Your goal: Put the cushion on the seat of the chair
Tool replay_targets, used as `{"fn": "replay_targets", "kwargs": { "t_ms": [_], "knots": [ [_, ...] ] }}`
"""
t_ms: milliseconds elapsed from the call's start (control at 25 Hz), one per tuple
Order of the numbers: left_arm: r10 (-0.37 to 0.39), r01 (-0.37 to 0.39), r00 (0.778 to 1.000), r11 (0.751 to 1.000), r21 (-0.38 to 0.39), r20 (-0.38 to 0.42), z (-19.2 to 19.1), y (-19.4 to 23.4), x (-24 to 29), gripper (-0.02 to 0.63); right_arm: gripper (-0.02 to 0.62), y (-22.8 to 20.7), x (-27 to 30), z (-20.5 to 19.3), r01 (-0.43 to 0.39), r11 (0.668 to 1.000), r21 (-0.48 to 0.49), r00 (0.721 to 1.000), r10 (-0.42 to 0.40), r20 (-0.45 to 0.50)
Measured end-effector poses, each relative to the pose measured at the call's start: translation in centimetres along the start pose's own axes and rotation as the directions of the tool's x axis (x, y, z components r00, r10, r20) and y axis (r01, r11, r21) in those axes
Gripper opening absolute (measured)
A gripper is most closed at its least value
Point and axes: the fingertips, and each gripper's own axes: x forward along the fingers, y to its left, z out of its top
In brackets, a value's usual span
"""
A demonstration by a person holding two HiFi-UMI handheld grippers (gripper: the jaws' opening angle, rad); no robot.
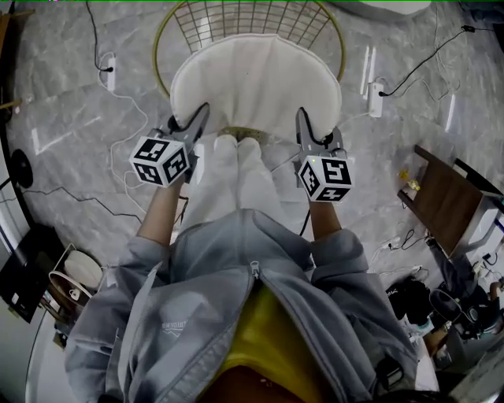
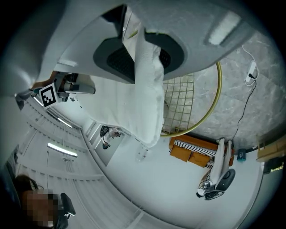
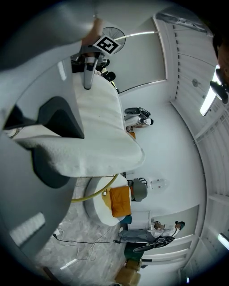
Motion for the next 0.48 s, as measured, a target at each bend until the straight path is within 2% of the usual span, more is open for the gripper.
{"fn": "replay_targets", "kwargs": {
  "t_ms": [240,480],
  "knots": [
    [-0.011,0.010,0.999,0.999,-0.033,-0.033,-2.3,2.5,2.9,0.071,0.070,-1.4,3.1,-2.7,-0.022,1.000,0.000,0.999,0.022,-0.039],
    [-0.025,0.019,0.994,0.998,-0.060,-0.103,-5.5,4.4,4.5,0.071,0.071,-2.1,5.3,-6.5,-0.036,0.999,0.033,0.995,0.039,-0.097]
  ]
}}
